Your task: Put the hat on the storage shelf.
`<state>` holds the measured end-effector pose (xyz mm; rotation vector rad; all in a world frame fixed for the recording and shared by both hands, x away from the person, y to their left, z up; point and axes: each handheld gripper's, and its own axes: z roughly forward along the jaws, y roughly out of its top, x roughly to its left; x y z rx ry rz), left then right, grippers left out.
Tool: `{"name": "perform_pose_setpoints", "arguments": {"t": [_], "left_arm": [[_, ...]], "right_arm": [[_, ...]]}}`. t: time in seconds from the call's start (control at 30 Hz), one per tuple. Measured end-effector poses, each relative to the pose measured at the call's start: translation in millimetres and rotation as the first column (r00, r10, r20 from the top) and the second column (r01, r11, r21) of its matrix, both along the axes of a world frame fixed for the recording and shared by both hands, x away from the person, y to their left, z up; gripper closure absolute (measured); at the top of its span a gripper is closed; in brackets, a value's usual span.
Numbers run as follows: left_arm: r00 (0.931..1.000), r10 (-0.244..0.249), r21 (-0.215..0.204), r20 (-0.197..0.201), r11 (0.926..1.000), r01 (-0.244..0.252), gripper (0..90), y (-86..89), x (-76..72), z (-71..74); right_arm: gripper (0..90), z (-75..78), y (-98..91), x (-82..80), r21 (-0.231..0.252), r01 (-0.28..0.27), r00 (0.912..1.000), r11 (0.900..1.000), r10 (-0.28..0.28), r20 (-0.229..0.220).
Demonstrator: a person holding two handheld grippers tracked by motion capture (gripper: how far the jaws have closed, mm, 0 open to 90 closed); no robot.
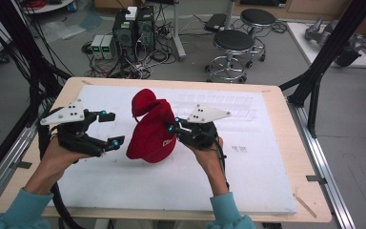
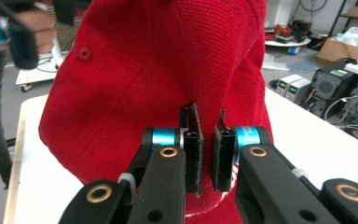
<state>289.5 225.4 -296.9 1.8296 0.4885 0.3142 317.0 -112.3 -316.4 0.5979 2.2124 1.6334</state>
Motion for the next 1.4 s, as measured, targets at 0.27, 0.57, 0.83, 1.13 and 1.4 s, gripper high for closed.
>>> {"name": "perform_pose_setpoints", "arguments": {"t": [0.27, 0.57, 0.83, 1.13, 1.4], "left_arm": [[0.9994, -0.011, 0.027, -0.033, 0.9996, 0.012, 15.8, -1.0, -8.7, -26.8], [0.9969, -0.010, 0.020, -0.078, 0.9997, 0.012, 15.9, -9.6, -13.3, -55.6], [0.9972, 0.002, 0.003, -0.075, 1.0000, -0.002, 18.3, -24.2, -17.4, -73.4], [0.9980, 0.002, -0.012, -0.063, 0.9999, -0.003, 26.0, -50.8, -16.6, -82.3], [0.9980, -0.006, -0.035, -0.063, 0.9994, 0.004, 40.8, -61.2, -14.2, -84.9]], "right_arm": [[86.1, 7.5, -6.7, 0.4, 0.018, 0.024, 0.9997, 0.9996, -0.024, 0.006], [86.1, 12.5, -9.0, 0.4, 0.043, 0.046, 0.9989, 0.9980, -0.047, 0.006], [86.1, 13.9, -9.2, -0.9, 0.062, 0.054, 0.9985, 0.9966, -0.054, 0.002], [86.1, 14.3, -6.7, -1.1, 0.087, 0.053, 0.9985, 0.9948, -0.052, -0.015], [86.1, 15.1, -7.8, -2.4, 0.105, 0.047, 0.9988, 0.9934, -0.046, -0.017]]}}
